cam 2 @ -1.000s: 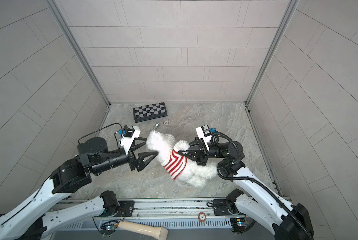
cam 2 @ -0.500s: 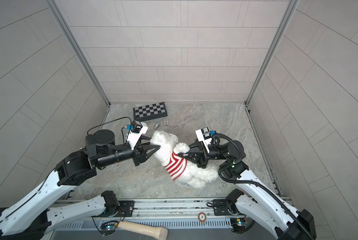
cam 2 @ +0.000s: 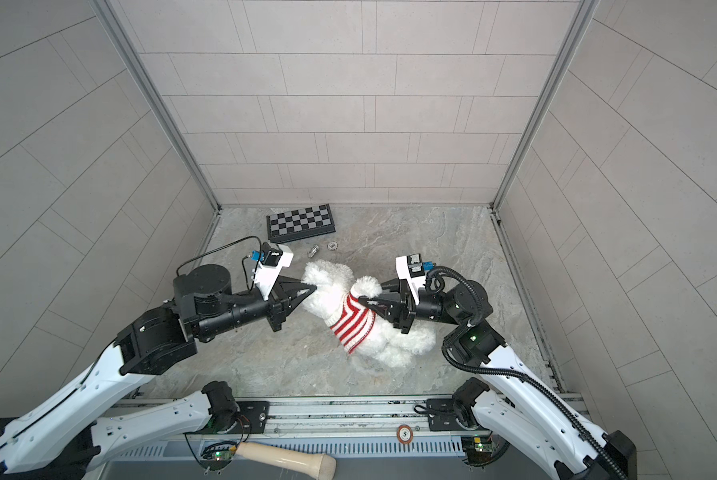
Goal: Dress the teddy bear
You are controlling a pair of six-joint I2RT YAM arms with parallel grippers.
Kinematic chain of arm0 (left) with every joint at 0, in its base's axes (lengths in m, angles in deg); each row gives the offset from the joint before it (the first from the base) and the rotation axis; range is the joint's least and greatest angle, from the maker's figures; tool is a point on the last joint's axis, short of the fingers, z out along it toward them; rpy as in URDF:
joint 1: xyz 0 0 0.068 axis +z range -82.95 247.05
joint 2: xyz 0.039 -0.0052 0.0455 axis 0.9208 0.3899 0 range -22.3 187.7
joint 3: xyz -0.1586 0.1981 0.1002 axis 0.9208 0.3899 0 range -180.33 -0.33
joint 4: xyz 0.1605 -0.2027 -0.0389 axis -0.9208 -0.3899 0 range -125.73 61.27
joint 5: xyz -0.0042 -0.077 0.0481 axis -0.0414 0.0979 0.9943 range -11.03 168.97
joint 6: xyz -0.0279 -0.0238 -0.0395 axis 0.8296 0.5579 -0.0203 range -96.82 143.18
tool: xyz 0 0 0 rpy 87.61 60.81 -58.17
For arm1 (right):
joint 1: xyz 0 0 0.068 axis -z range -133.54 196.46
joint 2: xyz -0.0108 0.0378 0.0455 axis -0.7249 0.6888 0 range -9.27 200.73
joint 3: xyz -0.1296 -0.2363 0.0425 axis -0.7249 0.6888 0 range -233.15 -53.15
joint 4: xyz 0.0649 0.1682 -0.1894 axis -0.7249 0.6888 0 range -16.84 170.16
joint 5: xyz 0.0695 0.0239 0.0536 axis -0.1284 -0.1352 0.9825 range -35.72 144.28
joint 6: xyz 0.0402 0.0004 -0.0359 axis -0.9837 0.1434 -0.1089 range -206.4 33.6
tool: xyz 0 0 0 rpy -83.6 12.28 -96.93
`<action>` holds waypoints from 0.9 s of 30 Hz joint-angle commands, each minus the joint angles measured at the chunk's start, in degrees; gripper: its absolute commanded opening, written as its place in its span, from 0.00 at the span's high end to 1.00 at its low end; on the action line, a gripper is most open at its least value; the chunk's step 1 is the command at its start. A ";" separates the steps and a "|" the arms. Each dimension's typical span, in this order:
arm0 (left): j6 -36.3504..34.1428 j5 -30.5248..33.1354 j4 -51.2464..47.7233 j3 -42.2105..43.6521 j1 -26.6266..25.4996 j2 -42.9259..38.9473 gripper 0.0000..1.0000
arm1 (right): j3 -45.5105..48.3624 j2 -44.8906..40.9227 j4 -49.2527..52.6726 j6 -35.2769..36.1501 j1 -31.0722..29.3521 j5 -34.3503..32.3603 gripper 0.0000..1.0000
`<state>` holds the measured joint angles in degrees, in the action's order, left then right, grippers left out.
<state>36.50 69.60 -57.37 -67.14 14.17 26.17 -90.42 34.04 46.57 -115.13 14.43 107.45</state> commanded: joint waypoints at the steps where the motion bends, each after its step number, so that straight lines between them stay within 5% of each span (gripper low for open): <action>1: 2.93 5.50 0.92 -0.50 -0.03 -0.66 1.00 | -2.44 -2.23 9.29 7.55 -0.05 -9.00 0.48; 5: 5.26 12.17 -1.91 -1.76 -0.06 -0.39 1.00 | -1.90 -5.58 16.87 11.29 -0.01 -16.51 0.34; 12: 12.98 22.51 -4.57 -0.64 0.05 1.16 1.00 | 3.74 -9.14 15.70 9.65 -1.15 -24.68 0.31; 20: 17.96 25.23 -3.69 0.84 0.58 4.41 1.00 | 6.97 -2.95 14.43 13.83 -13.42 -38.94 0.30; 27: 25.12 29.89 1.65 7.71 1.07 3.48 1.00 | 12.85 3.10 -1.31 -8.89 -14.67 -43.25 0.34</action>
<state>56.69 96.23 -60.59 -62.02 14.60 30.67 -78.82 36.20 53.92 -113.43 0.09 67.67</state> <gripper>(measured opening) 0.077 0.656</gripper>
